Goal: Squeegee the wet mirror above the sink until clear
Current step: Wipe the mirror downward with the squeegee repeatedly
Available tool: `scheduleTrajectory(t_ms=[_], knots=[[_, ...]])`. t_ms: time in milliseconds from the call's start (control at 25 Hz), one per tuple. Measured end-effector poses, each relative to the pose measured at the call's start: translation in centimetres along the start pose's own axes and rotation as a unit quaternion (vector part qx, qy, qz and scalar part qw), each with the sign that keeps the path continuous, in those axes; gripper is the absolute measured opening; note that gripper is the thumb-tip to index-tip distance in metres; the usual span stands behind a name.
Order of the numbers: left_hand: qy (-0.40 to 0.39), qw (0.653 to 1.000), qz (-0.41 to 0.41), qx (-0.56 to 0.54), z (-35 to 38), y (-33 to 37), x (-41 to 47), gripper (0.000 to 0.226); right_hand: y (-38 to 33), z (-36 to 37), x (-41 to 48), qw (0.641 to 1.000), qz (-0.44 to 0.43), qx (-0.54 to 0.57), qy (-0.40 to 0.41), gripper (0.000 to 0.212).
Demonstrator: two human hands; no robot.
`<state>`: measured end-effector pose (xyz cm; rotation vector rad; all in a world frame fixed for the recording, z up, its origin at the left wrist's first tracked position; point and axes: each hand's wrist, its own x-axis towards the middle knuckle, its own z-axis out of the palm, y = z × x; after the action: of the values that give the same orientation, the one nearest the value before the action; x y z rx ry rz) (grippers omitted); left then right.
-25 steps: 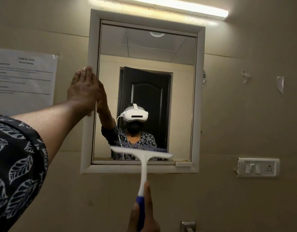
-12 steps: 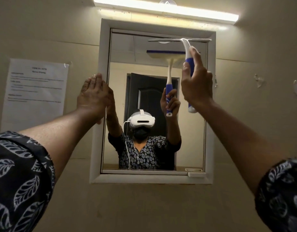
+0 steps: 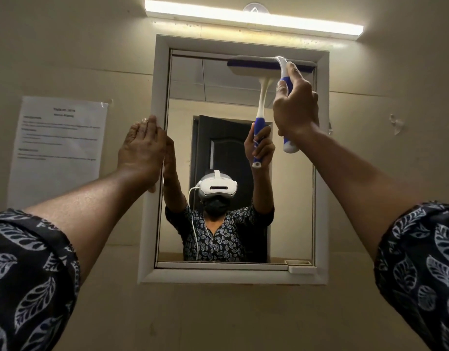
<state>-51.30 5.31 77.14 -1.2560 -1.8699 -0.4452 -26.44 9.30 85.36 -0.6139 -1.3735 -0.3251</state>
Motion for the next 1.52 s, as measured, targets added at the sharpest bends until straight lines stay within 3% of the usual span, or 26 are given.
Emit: scheduleTrajectory(t_ms=[200,400,720,920,1120,1520], knots=[[-0.009,1.0,0.01,0.019,0.0,-0.2,-0.1,0.135,0.4,-0.6,-0.9,1.0,0.008,-0.009,0.0,0.047],[-0.016,1.0,0.012,0.014,-0.5,-0.1,-0.4,0.133,2.4,-1.8,-7.5,0.999,0.008,0.048,0.0,0.043],[-0.027,1.0,0.01,0.008,-1.1,0.1,-0.7,0.133,5.4,-3.2,-19.7,0.99,0.062,0.1,-0.08,0.049],[-0.016,1.0,0.021,-0.012,-1.3,-0.2,-0.8,0.136,5.3,-5.4,-26.2,0.99,0.077,0.073,-0.091,0.047],[-0.01,1.0,0.016,-0.016,-1.3,0.1,-0.8,0.136,5.3,-8.1,-33.4,0.978,0.135,0.056,-0.152,0.044],[-0.02,1.0,0.016,-0.009,-1.6,0.1,-1.2,0.135,3.7,-8.7,-36.8,0.959,0.22,0.035,-0.175,0.048]])
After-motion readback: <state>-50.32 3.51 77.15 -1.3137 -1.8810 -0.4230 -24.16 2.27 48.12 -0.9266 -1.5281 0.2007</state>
